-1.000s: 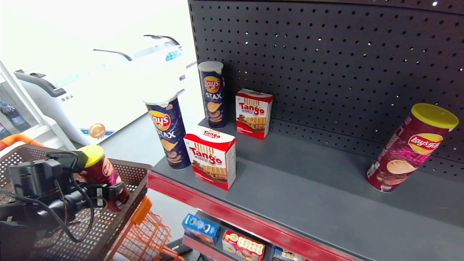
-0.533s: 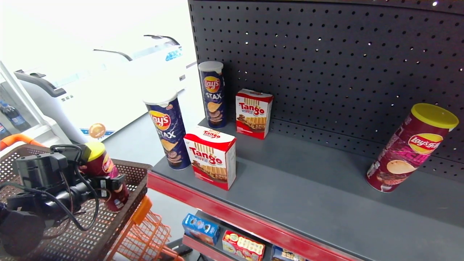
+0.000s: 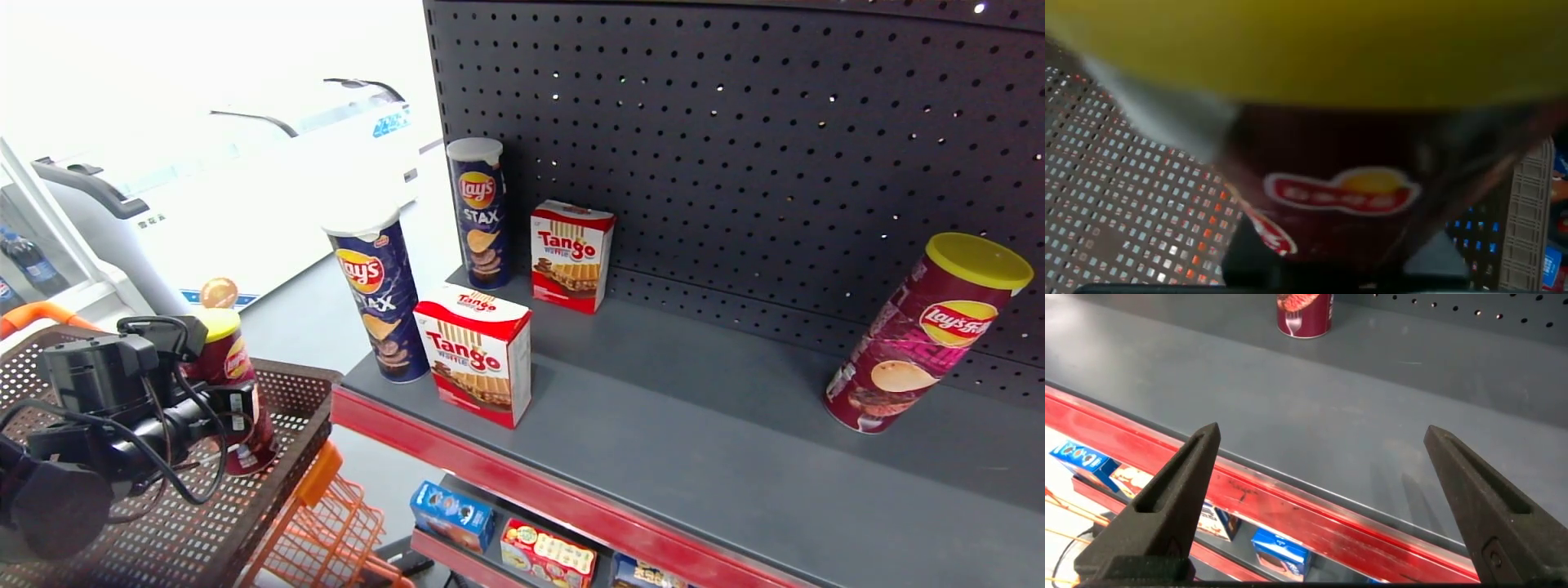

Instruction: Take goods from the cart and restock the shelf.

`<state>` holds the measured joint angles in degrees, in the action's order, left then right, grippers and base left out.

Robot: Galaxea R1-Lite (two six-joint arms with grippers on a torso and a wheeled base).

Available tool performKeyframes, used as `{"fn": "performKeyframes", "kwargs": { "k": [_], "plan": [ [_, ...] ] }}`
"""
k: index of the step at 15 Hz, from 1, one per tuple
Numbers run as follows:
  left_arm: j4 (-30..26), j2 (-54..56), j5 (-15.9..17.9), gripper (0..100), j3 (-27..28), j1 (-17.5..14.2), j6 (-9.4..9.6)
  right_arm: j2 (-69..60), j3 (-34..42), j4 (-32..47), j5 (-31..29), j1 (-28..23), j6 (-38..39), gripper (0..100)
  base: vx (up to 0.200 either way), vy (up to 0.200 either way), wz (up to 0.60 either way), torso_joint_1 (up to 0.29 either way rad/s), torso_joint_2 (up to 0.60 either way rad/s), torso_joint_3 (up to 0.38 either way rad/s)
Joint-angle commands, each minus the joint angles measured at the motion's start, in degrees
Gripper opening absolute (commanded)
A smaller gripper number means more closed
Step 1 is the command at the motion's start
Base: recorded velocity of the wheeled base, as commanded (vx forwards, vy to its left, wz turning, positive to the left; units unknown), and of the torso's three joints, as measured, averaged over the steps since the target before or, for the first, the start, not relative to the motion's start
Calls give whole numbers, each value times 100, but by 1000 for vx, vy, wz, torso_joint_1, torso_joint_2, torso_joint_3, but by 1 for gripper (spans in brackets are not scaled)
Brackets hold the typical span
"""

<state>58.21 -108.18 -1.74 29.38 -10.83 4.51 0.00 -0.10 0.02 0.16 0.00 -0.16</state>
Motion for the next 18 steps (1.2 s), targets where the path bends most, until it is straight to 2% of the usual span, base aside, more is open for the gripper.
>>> {"fn": "performKeyframes", "kwargs": {
  "k": [1,7,10,12,14,18],
  "plan": [
    [-3,16,-1,0,-11,-7,-3,0,1,-2,2,0,-11,100,0,0,0,0,0,0],
    [-91,816,42,0,-38,72,32,0,1,6,2,0,-2,100,0,0,0,0,0,0],
    [-108,1563,95,0,-275,353,24,0,1,-2,2,0,-11,100,0,0,0,0,0,0],
    [-20,1879,-28,0,-477,599,111,0,1,-2,2,0,-2,100,0,0,0,0,0,0],
    [-196,2512,-72,0,-618,828,155,0,1,6,2,0,-2,100,0,0,0,0,0,0],
    [-1242,3699,-81,0,-574,1293,164,0,1,-2,2,0,-2,100,0,0,0,0,0,0]
  ]
}}
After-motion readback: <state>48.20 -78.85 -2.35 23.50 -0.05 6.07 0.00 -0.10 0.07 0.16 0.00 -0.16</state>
